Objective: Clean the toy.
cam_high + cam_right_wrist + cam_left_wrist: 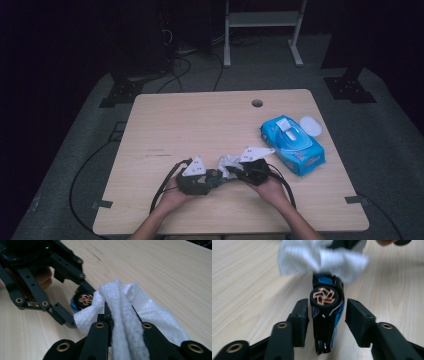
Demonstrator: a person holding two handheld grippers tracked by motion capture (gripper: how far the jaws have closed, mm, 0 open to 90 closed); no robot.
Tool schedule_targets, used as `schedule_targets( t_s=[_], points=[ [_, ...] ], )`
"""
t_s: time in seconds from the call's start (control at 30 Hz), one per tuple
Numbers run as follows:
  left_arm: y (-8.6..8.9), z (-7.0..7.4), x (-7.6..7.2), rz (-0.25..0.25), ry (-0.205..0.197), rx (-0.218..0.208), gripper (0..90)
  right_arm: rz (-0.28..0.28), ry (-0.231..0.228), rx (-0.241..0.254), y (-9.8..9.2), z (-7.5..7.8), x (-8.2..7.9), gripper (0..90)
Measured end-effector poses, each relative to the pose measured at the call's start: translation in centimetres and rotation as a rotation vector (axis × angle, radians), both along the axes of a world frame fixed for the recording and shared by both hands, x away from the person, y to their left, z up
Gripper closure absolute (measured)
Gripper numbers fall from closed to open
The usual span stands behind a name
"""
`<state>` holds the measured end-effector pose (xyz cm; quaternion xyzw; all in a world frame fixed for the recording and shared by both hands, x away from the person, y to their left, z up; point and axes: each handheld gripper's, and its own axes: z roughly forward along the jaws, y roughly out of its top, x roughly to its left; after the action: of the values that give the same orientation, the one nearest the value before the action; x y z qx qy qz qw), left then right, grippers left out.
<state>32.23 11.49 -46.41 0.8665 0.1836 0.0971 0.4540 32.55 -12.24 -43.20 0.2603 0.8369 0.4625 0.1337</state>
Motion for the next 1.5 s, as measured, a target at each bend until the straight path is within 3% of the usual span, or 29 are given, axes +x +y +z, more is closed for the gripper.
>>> schedule_targets(
  t_s=[0.07,0.2,0.27,0.33,0.4,0.53,0.67,0.73,0.83,0.87,0.9,0.97,1.1,1.23,1.3,1.4,1.43,1.47,1.5],
  points=[
    [0.0,0.0,0.0,-0.002,-0.009,-0.003,64.0,-0.053,-0.001,-0.003,-0.9,0.1,0.3,84.2],
    [0.0,0.0,0.0,-0.005,-0.003,-0.01,65.8,-0.06,0.006,0.015,-0.7,0.0,0.0,84.4],
    [0.0,0.0,0.0,-0.003,-0.003,-0.007,65.8,0.004,0.012,0.035,1.1,-0.2,-0.6,84.8],
    [0.2,0.0,0.0,-0.005,0.001,-0.004,65.4,0.022,-0.025,0.023,2.1,-0.2,-1.1,84.9],
    [0.4,0.0,0.0,-0.008,0.004,-0.01,65.7,0.046,-0.002,0.034,2.3,-0.1,-1.0,84.9],
    [0.4,0.0,0.1,0.001,0.009,-0.02,65.9,-0.018,-0.025,-0.008,1.0,-0.1,-0.5,85.0],
    [0.3,-0.1,0.2,0.001,0.012,-0.026,66.1,-0.077,0.0,0.021,-0.3,0.0,0.0,85.1],
    [0.3,-0.1,0.2,0.001,0.012,-0.026,66.1,-0.072,0.006,0.044,-0.2,0.1,0.0,85.1],
    [0.2,-0.1,0.2,0.0,0.014,-0.026,66.0,-0.002,0.016,0.081,1.4,0.2,-0.5,85.1],
    [0.2,-0.1,0.2,0.0,0.012,-0.023,66.0,0.029,0.018,0.077,2.3,0.2,-0.8,85.0],
    [0.2,-0.1,0.2,-0.001,0.013,-0.023,66.0,0.053,0.012,0.04,3.4,0.1,-1.2,84.4],
    [0.3,-0.1,0.2,-0.005,0.012,-0.02,65.7,0.059,0.007,0.02,3.7,-0.1,-1.3,83.2],
    [0.4,0.0,0.2,-0.008,0.014,-0.024,64.0,0.066,0.006,0.008,2.5,0.5,-1.2,61.1],
    [0.5,0.1,0.2,-0.003,0.015,-0.038,63.7,0.075,0.007,0.018,1.7,1.1,-1.1,53.0],
    [0.5,0.1,0.2,-0.003,0.012,-0.042,63.9,0.073,-0.008,0.05,1.6,1.6,-1.1,49.4],
    [0.3,0.0,0.1,-0.013,0.005,-0.04,64.7,0.073,-0.026,0.068,2.3,1.6,-1.3,50.2],
    [0.3,0.1,0.1,-0.017,0.002,-0.033,64.8,0.069,-0.063,0.059,3.1,1.4,-1.4,56.2],
    [0.3,0.1,0.1,-0.02,-0.003,-0.031,64.8,0.069,-0.063,0.059,3.1,1.4,-1.4,56.2],
    [0.3,0.1,0.0,-0.022,-0.005,-0.029,64.8,0.058,-0.066,0.06,3.8,0.9,-1.4,66.7]
  ],
)
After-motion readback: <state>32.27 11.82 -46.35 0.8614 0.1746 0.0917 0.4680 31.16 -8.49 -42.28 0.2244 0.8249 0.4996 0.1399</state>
